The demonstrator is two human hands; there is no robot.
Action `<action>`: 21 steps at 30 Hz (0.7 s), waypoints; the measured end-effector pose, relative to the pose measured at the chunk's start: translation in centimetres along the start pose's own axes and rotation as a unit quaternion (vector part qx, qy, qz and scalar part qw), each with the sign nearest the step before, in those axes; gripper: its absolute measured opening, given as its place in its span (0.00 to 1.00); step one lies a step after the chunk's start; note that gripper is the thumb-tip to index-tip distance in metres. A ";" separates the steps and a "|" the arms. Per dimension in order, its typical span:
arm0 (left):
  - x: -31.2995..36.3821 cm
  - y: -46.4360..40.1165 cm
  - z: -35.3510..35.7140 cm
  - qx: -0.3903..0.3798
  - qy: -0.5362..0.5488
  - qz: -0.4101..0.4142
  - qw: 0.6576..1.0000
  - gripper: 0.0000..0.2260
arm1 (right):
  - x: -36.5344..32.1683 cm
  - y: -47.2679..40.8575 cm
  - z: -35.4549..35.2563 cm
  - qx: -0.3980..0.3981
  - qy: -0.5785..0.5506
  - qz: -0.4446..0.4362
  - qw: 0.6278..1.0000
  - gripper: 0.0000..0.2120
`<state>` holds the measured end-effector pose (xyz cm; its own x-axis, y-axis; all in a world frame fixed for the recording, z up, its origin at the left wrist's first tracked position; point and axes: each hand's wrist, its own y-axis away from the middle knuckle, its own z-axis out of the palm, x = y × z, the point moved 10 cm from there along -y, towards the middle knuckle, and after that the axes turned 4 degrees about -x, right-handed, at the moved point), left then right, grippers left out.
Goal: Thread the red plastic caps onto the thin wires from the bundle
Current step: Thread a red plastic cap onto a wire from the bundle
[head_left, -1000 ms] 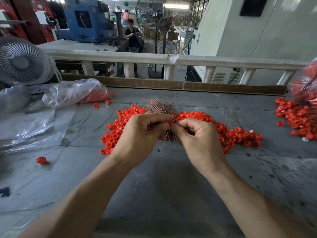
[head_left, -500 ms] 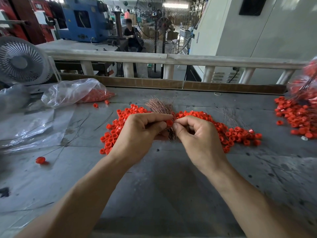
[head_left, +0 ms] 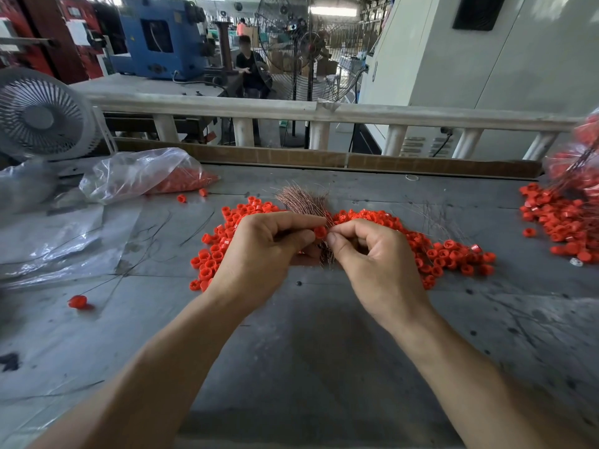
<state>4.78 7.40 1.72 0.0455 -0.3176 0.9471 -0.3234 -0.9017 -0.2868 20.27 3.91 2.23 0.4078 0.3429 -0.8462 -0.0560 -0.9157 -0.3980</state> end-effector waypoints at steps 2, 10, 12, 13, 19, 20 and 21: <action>-0.2 0.0 0.0 0.002 0.018 -0.007 1.000 0.11 | 0.0 0.0 0.0 -0.001 -0.003 0.000 1.000 0.07; -0.9 0.2 0.4 0.006 0.105 -0.040 0.994 0.08 | 0.8 -0.1 0.9 -0.034 -0.059 0.035 0.997 0.11; -0.8 0.2 0.4 0.005 0.107 -0.037 0.994 0.08 | 1.1 -0.1 1.0 -0.038 -0.069 0.044 0.996 0.11; -0.7 0.2 0.4 0.004 0.102 -0.035 0.994 0.08 | 1.2 -0.1 1.0 -0.037 -0.066 0.046 0.996 0.11; -0.4 0.2 0.4 -0.005 0.091 -0.029 0.995 0.08 | 1.7 0.0 1.6 -0.049 -0.071 0.057 0.995 0.11; -0.4 0.2 0.5 -0.006 0.096 -0.031 0.995 0.08 | 1.8 -0.1 1.7 -0.050 -0.073 0.058 0.994 0.11; -0.4 0.3 0.6 -0.006 0.103 -0.034 0.994 0.08 | 1.9 -0.1 1.7 -0.050 -0.075 0.060 0.994 0.11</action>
<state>5.22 7.12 1.21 -0.1260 -0.1878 0.9741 -0.3376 -0.9152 -0.2202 19.49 4.97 0.05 0.2628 0.2497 -0.9320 -0.0033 -0.9657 -0.2597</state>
